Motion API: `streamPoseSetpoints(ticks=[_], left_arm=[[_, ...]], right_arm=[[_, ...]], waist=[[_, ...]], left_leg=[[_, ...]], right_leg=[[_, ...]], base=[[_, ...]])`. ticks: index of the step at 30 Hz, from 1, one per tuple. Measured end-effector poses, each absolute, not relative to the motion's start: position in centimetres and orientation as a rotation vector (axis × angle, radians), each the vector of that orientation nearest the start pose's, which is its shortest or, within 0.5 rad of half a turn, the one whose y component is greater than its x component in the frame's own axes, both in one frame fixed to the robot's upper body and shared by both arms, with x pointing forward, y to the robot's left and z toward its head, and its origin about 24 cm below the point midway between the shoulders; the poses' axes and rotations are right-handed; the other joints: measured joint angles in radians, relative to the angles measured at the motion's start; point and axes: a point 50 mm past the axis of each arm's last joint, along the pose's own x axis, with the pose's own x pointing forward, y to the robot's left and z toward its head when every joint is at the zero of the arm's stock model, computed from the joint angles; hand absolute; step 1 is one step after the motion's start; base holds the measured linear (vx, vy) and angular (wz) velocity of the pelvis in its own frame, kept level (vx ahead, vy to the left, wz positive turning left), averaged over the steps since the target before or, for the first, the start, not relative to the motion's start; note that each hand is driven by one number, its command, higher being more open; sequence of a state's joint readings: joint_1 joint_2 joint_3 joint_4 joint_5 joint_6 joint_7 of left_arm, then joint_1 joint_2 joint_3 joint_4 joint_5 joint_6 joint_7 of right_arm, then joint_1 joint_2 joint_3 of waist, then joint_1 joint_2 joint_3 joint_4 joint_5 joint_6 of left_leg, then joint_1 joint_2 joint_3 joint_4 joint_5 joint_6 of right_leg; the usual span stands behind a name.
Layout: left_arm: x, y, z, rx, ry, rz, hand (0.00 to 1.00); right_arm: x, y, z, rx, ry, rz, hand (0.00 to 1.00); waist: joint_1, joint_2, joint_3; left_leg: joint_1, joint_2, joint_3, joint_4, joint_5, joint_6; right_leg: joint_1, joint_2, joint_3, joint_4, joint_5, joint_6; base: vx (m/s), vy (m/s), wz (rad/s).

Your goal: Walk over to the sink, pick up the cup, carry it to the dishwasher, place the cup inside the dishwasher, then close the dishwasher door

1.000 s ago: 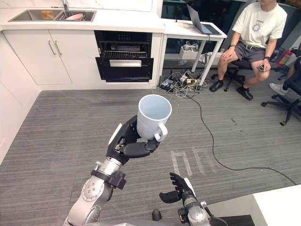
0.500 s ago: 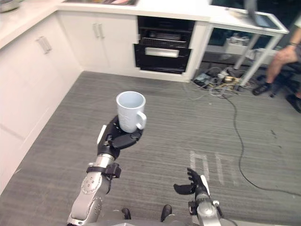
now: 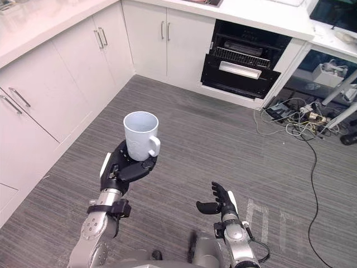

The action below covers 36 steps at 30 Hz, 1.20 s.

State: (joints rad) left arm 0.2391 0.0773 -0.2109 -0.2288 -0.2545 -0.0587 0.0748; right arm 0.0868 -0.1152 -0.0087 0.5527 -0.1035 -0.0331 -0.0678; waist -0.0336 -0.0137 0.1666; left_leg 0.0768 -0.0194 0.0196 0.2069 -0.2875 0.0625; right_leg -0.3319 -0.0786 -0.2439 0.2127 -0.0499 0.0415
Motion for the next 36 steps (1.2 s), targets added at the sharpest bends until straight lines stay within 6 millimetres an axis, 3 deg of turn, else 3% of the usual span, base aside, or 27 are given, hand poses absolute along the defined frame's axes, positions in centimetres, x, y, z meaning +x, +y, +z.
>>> streamPoseSetpoints(ticks=[2, 3, 4, 5, 6, 7, 8, 9, 11, 12, 13, 16, 18, 19, 20, 21, 22, 23, 24, 25, 26, 28, 30, 32, 34, 35, 36], left_arm=[[20.6, 12.0, 4.5, -0.228, -0.014, -0.109, 0.30], [20.6, 11.8, 4.4, -0.230, -0.012, -0.117, 0.30], [20.6, 11.3, 4.0, -0.245, 0.007, -0.128, 0.30], [20.4, 11.1, 3.8, -0.252, 0.020, -0.128, 0.30], [20.4, 11.0, 3.8, -0.256, 0.022, -0.129, 0.30], [20.4, 10.9, 3.8, -0.260, 0.022, -0.129, 0.30], [20.3, 10.9, 3.6, -0.270, 0.027, -0.121, 0.30], [20.0, 10.8, 3.5, -0.278, 0.035, -0.120, 0.30], [19.8, 10.7, 3.3, -0.290, 0.044, -0.120, 0.30], [19.7, 10.6, 3.3, -0.296, 0.046, -0.126, 0.30], [19.7, 10.5, 3.2, -0.298, 0.046, -0.127, 0.30], [19.7, 10.6, 3.2, -0.300, 0.047, -0.125, 0.30], [19.7, 10.7, 3.2, -0.307, 0.046, -0.114, 0.30], [19.7, 10.7, 3.2, -0.309, 0.045, -0.110, 0.30], [19.7, 11.0, 3.2, -0.304, 0.047, -0.101, 0.30], [19.6, 11.2, 3.1, -0.296, 0.050, -0.095, 0.30], [19.7, 11.3, 3.1, -0.293, 0.050, -0.090, 0.30], [19.6, 11.6, 2.9, -0.281, 0.058, -0.084, 0.30], [19.6, 12.0, 2.8, -0.255, 0.063, -0.089, 0.30], [19.6, 12.2, 2.8, -0.239, 0.066, -0.092, 0.30], [19.5, 12.6, 2.5, -0.209, 0.081, -0.093, 0.30], [19.4, 12.6, 2.5, -0.198, 0.085, -0.078, 0.30], [19.6, 12.6, 2.8, -0.199, 0.067, -0.080, 0.30], [19.7, 11.8, 3.1, -0.199, 0.057, -0.120, 0.30], [19.7, 11.0, 3.2, -0.204, 0.055, -0.158, 0.30], [19.6, 10.5, 3.1, -0.207, 0.062, -0.177, 0.30], [19.5, 10.4, 2.9, -0.207, 0.071, -0.183, 0.30]], right_arm=[[18.7, -19.7, -8.7, -0.233, 0.586, -0.098, 0.90], [18.6, -19.7, -8.7, -0.235, 0.586, -0.099, 0.90], [18.6, -20.2, -8.7, -0.249, 0.592, -0.102, 0.90], [18.9, -20.0, -8.5, -0.254, 0.589, -0.090, 0.90], [19.0, -19.8, -8.3, -0.255, 0.575, -0.082, 0.90], [19.1, -19.6, -8.1, -0.258, 0.562, -0.075, 0.90], [19.0, -19.2, -7.7, -0.258, 0.543, -0.060, 0.90], [19.0, -18.9, -7.2, -0.254, 0.515, -0.057, 0.90], [19.4, -18.7, -6.6, -0.252, 0.472, -0.069, 0.90], [19.9, -18.8, -6.4, -0.250, 0.458, -0.075, 0.90], [20.1, -18.9, -6.4, -0.252, 0.460, -0.076, 0.90], [20.1, -19.2, -7.5, -0.259, 0.518, -0.079, 0.90], [19.5, -19.6, -8.3, -0.269, 0.570, -0.077, 0.90], [19.3, -19.7, -8.5, -0.271, 0.578, -0.076, 0.90], [18.8, -19.6, -8.8, -0.266, 0.597, -0.077, 0.90], [18.3, -19.5, -9.1, -0.260, 0.611, -0.076, 0.90], [18.2, -19.4, -9.2, -0.258, 0.615, -0.076, 0.90], [18.0, -19.4, -9.3, -0.260, 0.623, -0.074, 0.90], [18.0, -19.1, -9.4, -0.256, 0.624, -0.071, 0.90], [18.1, -18.9, -9.4, -0.249, 0.625, -0.068, 0.90], [18.0, -18.5, -9.6, -0.238, 0.633, -0.061, 0.90], [18.0, -17.6, -9.8, -0.235, 0.638, -0.029, 0.90], [18.2, -16.3, -9.7, -0.229, 0.622, 0.016, 0.90], [18.6, -15.5, -9.1, -0.214, 0.588, 0.038, 0.90], [19.1, -15.4, -8.4, -0.216, 0.552, 0.042, 0.90], [19.4, -15.2, -8.0, -0.225, 0.527, 0.052, 0.90], [19.4, -15.2, -7.9, -0.237, 0.524, 0.059, 0.90]], waist=[[-0.024, -0.006, -0.004], [-0.027, -0.008, -0.005], [-0.023, 0.026, -0.008], [-0.013, 0.055, -0.015], [-0.012, 0.073, -0.010], [-0.009, 0.081, -0.007], [0.008, 0.084, -0.006], [0.033, 0.081, -0.005], [0.050, 0.072, -0.005], [0.062, 0.070, -0.004], [0.068, 0.068, -0.003], [0.086, 0.049, 0.009], [0.089, 0.052, 0.008], [0.089, 0.057, 0.005], [0.092, 0.052, 0.000], [0.088, 0.034, -0.013], [0.087, 0.024, -0.013], [0.089, 0.014, -0.011], [0.084, -0.003, -0.007], [0.076, -0.015, -0.001], [0.060, -0.021, 0.001], [0.054, -0.012, 0.001], [0.045, -0.010, -0.003], [0.035, -0.009, -0.008], [0.031, -0.011, -0.012], [0.023, -0.020, -0.021], [0.012, -0.020, -0.025]], left_leg=[[0.068, -0.001, -0.049, 0.001, -0.055, -0.053], [0.087, 0.000, -0.057, 0.011, -0.072, -0.064], [0.104, 0.033, -0.063, 0.063, -0.096, -0.097], [0.055, 0.078, -0.062, 0.216, -0.092, -0.105], [-0.009, 0.114, -0.055, 0.406, -0.062, -0.146], [-0.063, 0.145, -0.047, 0.549, -0.008, -0.171], [-0.145, 0.208, -0.016, 0.772, 0.072, -0.189], [-0.214, 0.277, 0.044, 0.941, 0.091, -0.168], [-0.317, 0.328, 0.128, 1.010, 0.068, -0.128], [-0.377, 0.335, 0.171, 0.973, 0.042, -0.105], [-0.401, 0.329, 0.186, 0.928, 0.026, -0.102], [-0.453, 0.247, 0.197, 0.541, 0.009, -0.109], [-0.458, 0.176, 0.127, 0.242, 0.087, -0.129], [-0.457, 0.173, 0.123, 0.193, 0.116, -0.119], [-0.451, 0.168, 0.129, 0.220, 0.201, -0.088], [-0.451, 0.143, 0.134, 0.264, 0.214, -0.071], [-0.448, 0.136, 0.140, 0.286, 0.195, -0.052], [-0.426, 0.125, 0.157, 0.298, 0.158, -0.040], [-0.379, 0.102, 0.175, 0.289, 0.126, -0.026], [-0.346, 0.084, 0.178, 0.283, 0.106, -0.017], [-0.279, 0.067, 0.183, 0.280, 0.062, 0.000], [-0.167, 0.067, 0.190, 0.241, 0.011, 0.010], [-0.079, 0.067, 0.189, 0.177, -0.015, 0.001], [0.004, 0.068, 0.180, 0.125, -0.040, -0.027], [0.083, 0.067, 0.175, 0.075, -0.064, -0.048], [0.130, 0.065, 0.161, 0.071, -0.091, -0.085], [0.147, 0.067, 0.147, 0.081, -0.098, -0.095]], right_leg=[[-0.026, 0.017, 0.026, -0.093, 0.126, -0.022], [-0.024, 0.011, 0.033, -0.088, 0.180, -0.040], [-0.013, 0.035, 0.018, -0.026, 0.225, -0.047], [0.018, 0.075, 0.002, -0.020, 0.173, -0.063], [0.060, 0.108, -0.010, -0.027, 0.145, -0.073], [0.094, 0.132, -0.014, -0.032, 0.128, -0.082], [0.159, 0.173, -0.004, -0.048, 0.098, -0.095], [0.249, 0.204, 0.019, -0.084, 0.073, -0.110], [0.341, 0.207, 0.061, -0.134, 0.046, -0.115], [0.386, 0.197, 0.093, -0.165, 0.037, -0.110], [0.405, 0.188, 0.109, -0.175, 0.031, -0.106], [0.486, 0.129, 0.151, -0.196, -0.021, -0.080], [0.541, 0.093, 0.168, -0.196, -0.083, -0.040], [0.555, 0.092, 0.173, -0.194, -0.103, -0.026], [0.578, 0.076, 0.182, -0.171, -0.152, -0.009], [0.573, 0.043, 0.182, -0.102, -0.208, 0.014], [0.555, 0.032, 0.182, -0.038, -0.226, 0.027], [0.473, 0.003, 0.183, 0.166, -0.235, 0.032], [0.358, -0.037, 0.186, 0.439, -0.189, 0.076], [0.309, -0.062, 0.190, 0.569, -0.145, 0.079], [0.234, -0.083, 0.200, 0.762, -0.148, 0.053], [0.148, -0.071, 0.175, 0.828, -0.182, -0.001], [0.059, -0.041, 0.135, 0.724, -0.202, -0.014], [-0.012, -0.009, 0.096, 0.506, -0.200, -0.008], [-0.030, 0.024, 0.060, 0.274, -0.131, -0.016], [-0.023, 0.046, 0.037, 0.126, 0.042, -0.075], [-0.007, 0.046, 0.035, 0.122, 0.121, -0.124]], base=[[0.58, -0.170, 0.82], [0.64, -0.221, 0.67], [0.77, -0.285, 0.36], [0.77, -0.295, 0.23], [0.48, -0.210, 0.05], [0.48, -0.202, -0.10], [0.59, -0.228, -0.39], [0.59, -0.215, -0.49], [0.61, -0.155, -0.53], [0.64, -0.077, -0.57], [0.61, 0.020, -0.57], [0.48, 0.133, -0.39], [0.46, 0.222, -0.23], [0.45, 0.253, -0.22], [0.49, 0.283, -0.17], [0.54, 0.279, -0.15], [0.70, 0.306, -0.12], [0.57, 0.231, -0.18], [0.67, 0.273, -0.14], [0.54, 0.197, -0.01], [0.55, 0.179, 0.06], [0.55, 0.125, -0.02], [0.56, 0.058, 0.02], [0.59, 0.010, 0.17], [0.69, -0.031, 0.22], [0.75, -0.064, 0.34], [0.77, -0.078, 0.33]])
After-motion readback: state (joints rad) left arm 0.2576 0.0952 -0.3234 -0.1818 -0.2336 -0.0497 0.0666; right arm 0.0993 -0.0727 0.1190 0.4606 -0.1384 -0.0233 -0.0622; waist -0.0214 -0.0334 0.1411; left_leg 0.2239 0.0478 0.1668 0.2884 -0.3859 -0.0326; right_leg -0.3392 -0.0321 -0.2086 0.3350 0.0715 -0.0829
